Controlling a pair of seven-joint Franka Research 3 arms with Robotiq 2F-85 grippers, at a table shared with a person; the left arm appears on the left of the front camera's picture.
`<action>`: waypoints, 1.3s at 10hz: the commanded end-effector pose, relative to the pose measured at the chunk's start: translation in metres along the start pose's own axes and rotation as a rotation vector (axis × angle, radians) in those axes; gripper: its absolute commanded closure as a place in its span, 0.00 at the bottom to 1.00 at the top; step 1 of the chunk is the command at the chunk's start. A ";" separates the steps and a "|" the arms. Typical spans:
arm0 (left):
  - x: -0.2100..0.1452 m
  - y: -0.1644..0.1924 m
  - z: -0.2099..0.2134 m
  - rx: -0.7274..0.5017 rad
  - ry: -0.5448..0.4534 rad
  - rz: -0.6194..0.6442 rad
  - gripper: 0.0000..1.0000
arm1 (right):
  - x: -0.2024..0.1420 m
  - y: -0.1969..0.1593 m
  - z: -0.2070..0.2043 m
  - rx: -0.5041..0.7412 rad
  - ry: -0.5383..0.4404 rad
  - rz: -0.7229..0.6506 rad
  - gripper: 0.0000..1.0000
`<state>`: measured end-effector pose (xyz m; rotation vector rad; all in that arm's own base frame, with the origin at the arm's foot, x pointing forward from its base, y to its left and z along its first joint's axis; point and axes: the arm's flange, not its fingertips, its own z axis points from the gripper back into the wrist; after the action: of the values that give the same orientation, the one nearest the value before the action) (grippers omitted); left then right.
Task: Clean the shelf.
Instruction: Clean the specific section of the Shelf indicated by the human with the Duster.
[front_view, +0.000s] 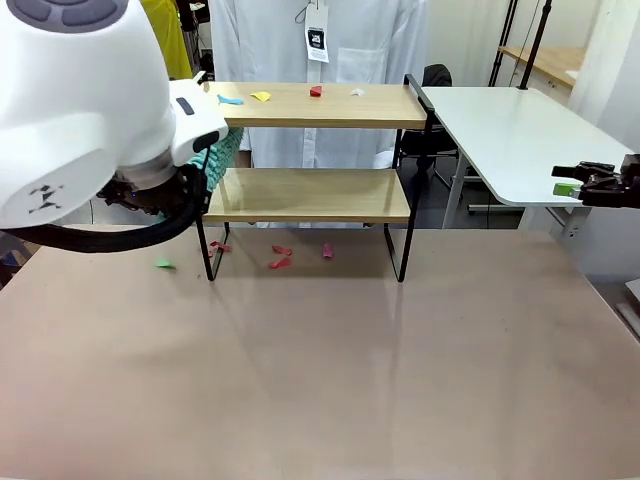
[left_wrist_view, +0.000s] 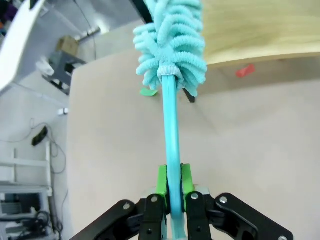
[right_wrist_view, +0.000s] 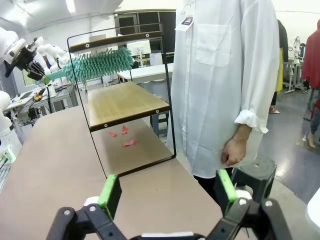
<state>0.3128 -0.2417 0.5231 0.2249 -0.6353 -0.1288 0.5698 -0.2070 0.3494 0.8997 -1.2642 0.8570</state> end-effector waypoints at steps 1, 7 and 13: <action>0.005 0.009 -0.010 -0.002 0.030 0.025 0.87 | 0.003 0.000 -0.002 0.002 0.000 0.005 0.00; 0.000 0.031 0.014 -0.359 0.088 -0.228 0.87 | 0.003 0.000 -0.002 0.002 0.000 0.005 0.00; 0.005 0.108 0.009 -0.837 0.161 -0.540 0.87 | 0.003 0.000 -0.002 0.002 0.000 0.005 0.00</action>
<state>0.3170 -0.1532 0.5514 -0.3289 -0.3632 -0.8298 0.5699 -0.2067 0.3494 0.9002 -1.2643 0.8574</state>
